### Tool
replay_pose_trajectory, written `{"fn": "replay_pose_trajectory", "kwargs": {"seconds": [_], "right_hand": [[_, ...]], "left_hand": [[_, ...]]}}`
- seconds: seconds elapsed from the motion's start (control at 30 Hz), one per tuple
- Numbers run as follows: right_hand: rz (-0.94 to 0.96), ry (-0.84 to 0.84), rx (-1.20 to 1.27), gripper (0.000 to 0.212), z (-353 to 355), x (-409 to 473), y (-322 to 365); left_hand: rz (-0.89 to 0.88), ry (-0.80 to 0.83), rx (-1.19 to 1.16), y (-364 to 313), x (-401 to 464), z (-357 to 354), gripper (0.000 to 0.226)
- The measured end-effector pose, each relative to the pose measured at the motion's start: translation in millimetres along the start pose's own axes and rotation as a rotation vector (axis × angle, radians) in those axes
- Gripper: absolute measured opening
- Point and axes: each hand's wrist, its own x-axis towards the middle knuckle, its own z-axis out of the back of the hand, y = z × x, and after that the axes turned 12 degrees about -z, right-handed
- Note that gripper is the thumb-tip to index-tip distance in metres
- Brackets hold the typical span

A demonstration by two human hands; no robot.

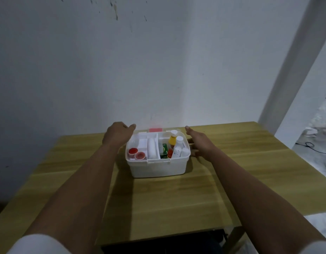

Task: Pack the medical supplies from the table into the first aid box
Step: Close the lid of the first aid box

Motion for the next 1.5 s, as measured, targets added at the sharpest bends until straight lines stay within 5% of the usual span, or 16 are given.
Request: {"fn": "replay_pose_trajectory", "kwargs": {"seconds": [0.2, 0.43, 0.63, 0.8, 0.97, 1.1, 1.2, 1.5], "right_hand": [[-0.045, -0.067, 0.023, 0.046, -15, 36, 12], [-0.004, -0.052, 0.112, 0.030, -22, 44, 30], [0.167, -0.079, 0.187, 0.063, -21, 13, 57], [0.322, -0.166, 0.171, 0.059, -17, -27, 54], [0.508, -0.225, 0.102, 0.048, -16, -52, 20], [0.562, -0.245, 0.057, 0.036, -16, -62, -9], [0.547, -0.249, -0.056, 0.047, -19, -69, -25], [0.555, -0.303, -0.254, 0.095, -34, -93, -40]], "left_hand": [[0.259, 0.216, -0.430, 29, 24, -16, 0.079], [0.229, 0.118, -0.584, 18, 29, -4, 0.081], [0.109, 0.013, -0.726, -2, 14, 23, 0.077], [0.066, -0.074, -0.740, -8, -11, 40, 0.076], [0.007, -0.145, -0.685, -8, -47, 37, 0.043], [-0.085, -0.172, -0.606, 0, -79, 27, 0.049], [-0.181, -0.135, -0.497, 6, -100, 18, 0.046], [-0.265, 0.035, -0.326, 3, -128, -1, 0.106]]}}
